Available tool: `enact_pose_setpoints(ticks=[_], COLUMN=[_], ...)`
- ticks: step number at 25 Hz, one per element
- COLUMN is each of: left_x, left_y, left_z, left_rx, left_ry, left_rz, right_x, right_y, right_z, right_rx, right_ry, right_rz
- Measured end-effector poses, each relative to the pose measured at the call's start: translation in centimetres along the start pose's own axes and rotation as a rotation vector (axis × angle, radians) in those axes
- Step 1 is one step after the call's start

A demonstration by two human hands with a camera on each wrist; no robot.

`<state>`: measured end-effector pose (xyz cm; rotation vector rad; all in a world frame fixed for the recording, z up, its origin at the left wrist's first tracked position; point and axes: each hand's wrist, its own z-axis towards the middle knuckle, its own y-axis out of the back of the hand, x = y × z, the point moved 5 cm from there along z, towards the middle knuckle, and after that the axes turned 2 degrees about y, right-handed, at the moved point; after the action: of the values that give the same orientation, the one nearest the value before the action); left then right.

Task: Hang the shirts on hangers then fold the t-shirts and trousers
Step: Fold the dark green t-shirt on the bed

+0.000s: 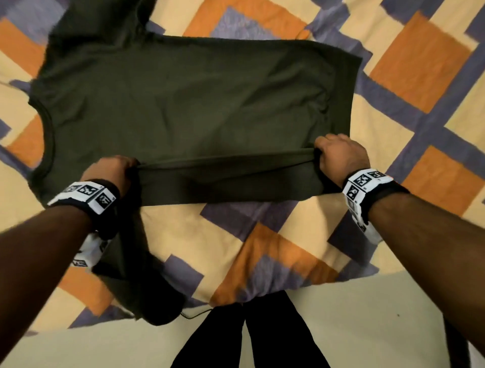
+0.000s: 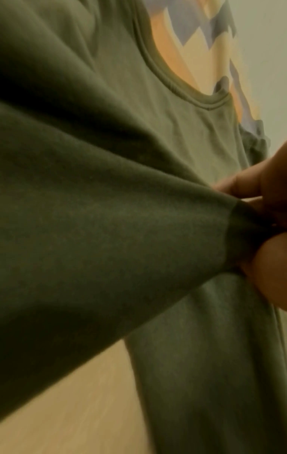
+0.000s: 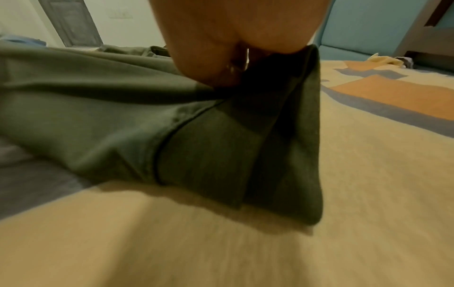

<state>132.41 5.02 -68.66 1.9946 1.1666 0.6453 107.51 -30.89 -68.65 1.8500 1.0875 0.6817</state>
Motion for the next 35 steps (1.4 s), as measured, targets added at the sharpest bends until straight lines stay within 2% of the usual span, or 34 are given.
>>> enact_pose_setpoints(ticks=[4, 8, 10, 12, 13, 15, 16, 17, 18, 20, 21, 23, 24, 25, 26, 28, 29, 30, 32, 35], left_x=[0.6, 0.6, 0.1, -1.6, -3.2, -8.5, -11.6, -14.1, -15.7, -16.0, -15.2, -12.9, -12.6, -13.2, -14.7, -18.5, -19.8, -19.9, -17.4, -10.9], left_y=[0.7, 1.4, 1.9, 2.3, 2.2, 1.0, 0.0, -1.5, -2.9, -5.0, -5.2, -4.8, -4.6, -4.5, -4.8, -6.6, -7.6, -8.4, -8.6, -7.5], left_z=[4.3, 5.9, 5.4, 4.0, 2.9, 0.5, -0.8, -1.5, -1.8, -0.8, -0.3, 0.3, 0.4, 0.1, -0.5, -1.9, -2.1, -1.9, -0.6, -0.4], left_rx=[0.04, -0.055, -0.093, -0.176, -0.23, -0.287, -0.266, -0.205, -0.112, -0.013, -0.003, -0.038, -0.081, -0.143, -0.188, -0.165, -0.151, -0.129, -0.112, -0.083], left_ry=[0.022, -0.001, -0.009, -0.042, -0.089, -0.312, -0.439, -0.509, -0.5, -0.351, -0.283, -0.198, -0.201, -0.253, -0.338, -0.49, -0.515, -0.503, -0.425, -0.352], left_rz=[-0.067, -0.282, -0.376, -0.27, -0.187, -0.159, -0.174, -0.18, -0.177, -0.134, -0.127, -0.132, -0.13, -0.115, -0.086, 0.011, 0.036, 0.045, 0.001, 0.025], right_x=[-0.5, -0.8, -0.5, -0.4, -0.2, 1.5, 2.9, 4.4, 5.8, 6.2, 4.6, 0.3, -1.5, -2.1, -1.1, 3.6, 5.8, 6.8, 5.6, 2.9], right_y=[-0.2, -1.0, -0.7, 0.3, 0.7, 0.8, 0.3, -0.9, -2.6, -5.8, -6.8, -7.4, -7.2, -6.7, -6.1, -6.1, -6.8, -7.5, -8.3, -7.8], right_z=[3.3, 4.3, 4.1, 3.1, 2.2, 0.1, -0.8, -1.2, -1.6, -2.0, -2.2, -3.0, -3.4, -3.7, -3.5, -2.4, -1.7, -1.2, -0.3, -0.8], right_rx=[0.006, 0.058, -0.021, -0.19, -0.276, -0.395, -0.402, -0.363, -0.282, -0.156, -0.131, -0.123, -0.135, -0.16, -0.192, -0.197, -0.173, -0.144, -0.1, -0.124], right_ry=[0.041, 0.028, 0.027, -0.035, -0.079, -0.115, -0.106, -0.075, -0.029, 0.005, -0.04, -0.226, -0.331, -0.375, -0.32, -0.045, 0.063, 0.108, 0.059, -0.114], right_rz=[0.037, 0.021, 0.007, 0.005, 0.023, 0.08, 0.116, 0.141, 0.143, 0.081, 0.061, 0.061, 0.085, 0.095, 0.09, 0.047, 0.028, 0.02, 0.026, 0.042])
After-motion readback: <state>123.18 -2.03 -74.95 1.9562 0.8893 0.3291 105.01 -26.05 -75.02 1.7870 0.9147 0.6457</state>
